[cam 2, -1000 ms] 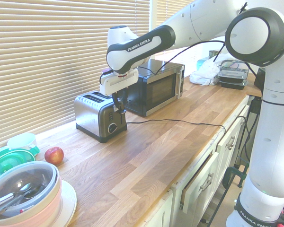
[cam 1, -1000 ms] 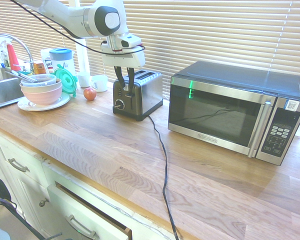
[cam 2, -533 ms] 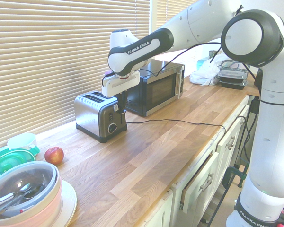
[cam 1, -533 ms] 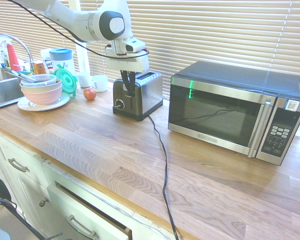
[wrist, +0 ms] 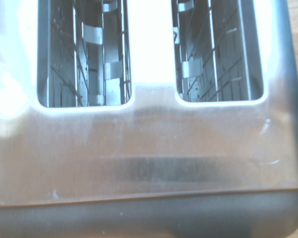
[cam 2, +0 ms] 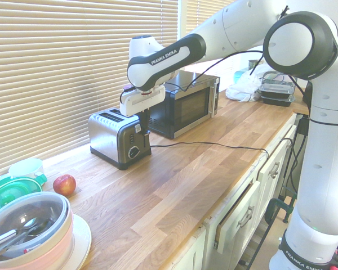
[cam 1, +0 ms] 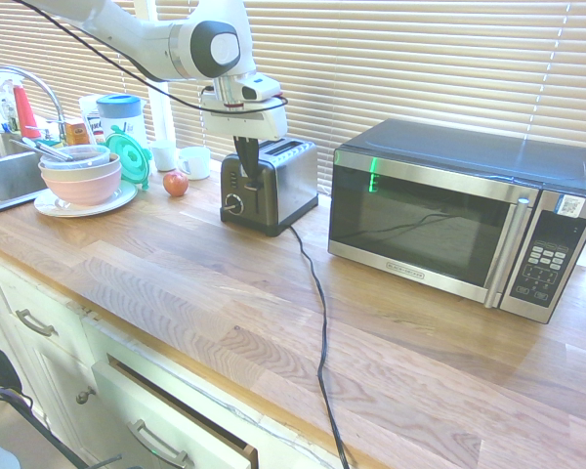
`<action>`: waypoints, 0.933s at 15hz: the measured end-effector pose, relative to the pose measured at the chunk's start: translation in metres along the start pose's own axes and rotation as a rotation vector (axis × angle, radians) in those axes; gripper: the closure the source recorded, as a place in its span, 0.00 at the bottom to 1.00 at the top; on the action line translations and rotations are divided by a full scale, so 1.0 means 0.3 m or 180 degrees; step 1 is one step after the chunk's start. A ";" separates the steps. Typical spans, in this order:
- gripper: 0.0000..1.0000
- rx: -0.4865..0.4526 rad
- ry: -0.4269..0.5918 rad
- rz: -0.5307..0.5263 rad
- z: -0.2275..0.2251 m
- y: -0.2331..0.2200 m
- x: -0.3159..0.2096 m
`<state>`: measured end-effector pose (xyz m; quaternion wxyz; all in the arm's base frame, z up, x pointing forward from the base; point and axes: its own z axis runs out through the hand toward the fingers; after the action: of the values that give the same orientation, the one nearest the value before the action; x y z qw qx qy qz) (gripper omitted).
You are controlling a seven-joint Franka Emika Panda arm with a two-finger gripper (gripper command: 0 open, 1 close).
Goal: Press the toaster
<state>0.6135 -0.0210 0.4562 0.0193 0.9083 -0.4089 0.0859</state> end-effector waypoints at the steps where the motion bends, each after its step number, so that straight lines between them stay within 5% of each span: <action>1: 1.00 -0.0011 -0.0014 -0.0005 0.021 -0.003 -0.002; 10: 1.00 -0.0041 -0.0218 -0.0058 0.336 -0.050 -0.084; 14: 1.00 0.0001 -0.0257 -0.0033 0.331 -0.042 -0.077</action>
<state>0.6219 -0.0059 0.3549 0.0030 0.9132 -0.4045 0.0491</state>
